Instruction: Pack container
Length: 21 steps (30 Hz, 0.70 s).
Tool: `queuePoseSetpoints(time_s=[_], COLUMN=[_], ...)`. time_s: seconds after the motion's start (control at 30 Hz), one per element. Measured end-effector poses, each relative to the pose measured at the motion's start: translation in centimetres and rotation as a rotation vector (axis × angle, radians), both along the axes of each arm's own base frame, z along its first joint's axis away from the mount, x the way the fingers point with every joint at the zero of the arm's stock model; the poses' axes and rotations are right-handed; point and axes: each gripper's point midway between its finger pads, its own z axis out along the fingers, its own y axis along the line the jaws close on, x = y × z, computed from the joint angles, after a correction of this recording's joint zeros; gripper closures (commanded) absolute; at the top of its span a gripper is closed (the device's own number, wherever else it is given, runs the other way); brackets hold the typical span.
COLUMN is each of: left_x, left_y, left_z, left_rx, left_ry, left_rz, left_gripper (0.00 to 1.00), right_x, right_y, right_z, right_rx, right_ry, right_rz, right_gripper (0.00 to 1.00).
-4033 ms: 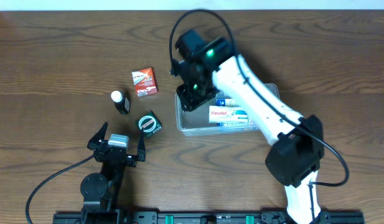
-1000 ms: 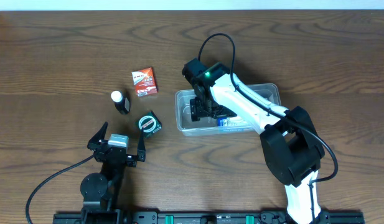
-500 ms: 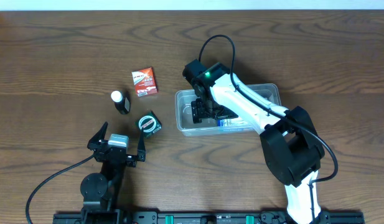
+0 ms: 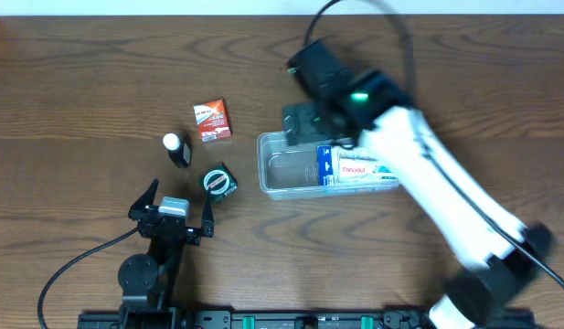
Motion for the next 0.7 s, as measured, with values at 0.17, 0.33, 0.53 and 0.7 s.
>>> queuePoseSetpoints(time_s=[0.17, 0.33, 0.53, 0.7], left_x=[0.0, 0.0, 0.0, 0.0], left_y=[0.0, 0.0, 0.0, 0.0], left_z=[0.0, 0.0, 0.0, 0.0], left_rx=[0.000, 0.000, 0.000, 0.000], left_ry=[0.000, 0.000, 0.000, 0.000], left_rz=[0.000, 0.000, 0.000, 0.000], left_gripper=[0.02, 0.02, 0.02, 0.02], right_x=[0.0, 0.0, -0.1, -0.1], right_y=[-5.7, -11.9, -18.2, -23.0], right_z=[4.9, 6.0, 5.3, 4.5], right_rx=[0.016, -0.030, -0.078, -0.094], right_ry=[-0.100, -0.098, -0.037, -0.009], right_rz=[-0.107, -0.233, -0.388, -0.520], right_gripper=[0.01, 0.01, 0.01, 0.01])
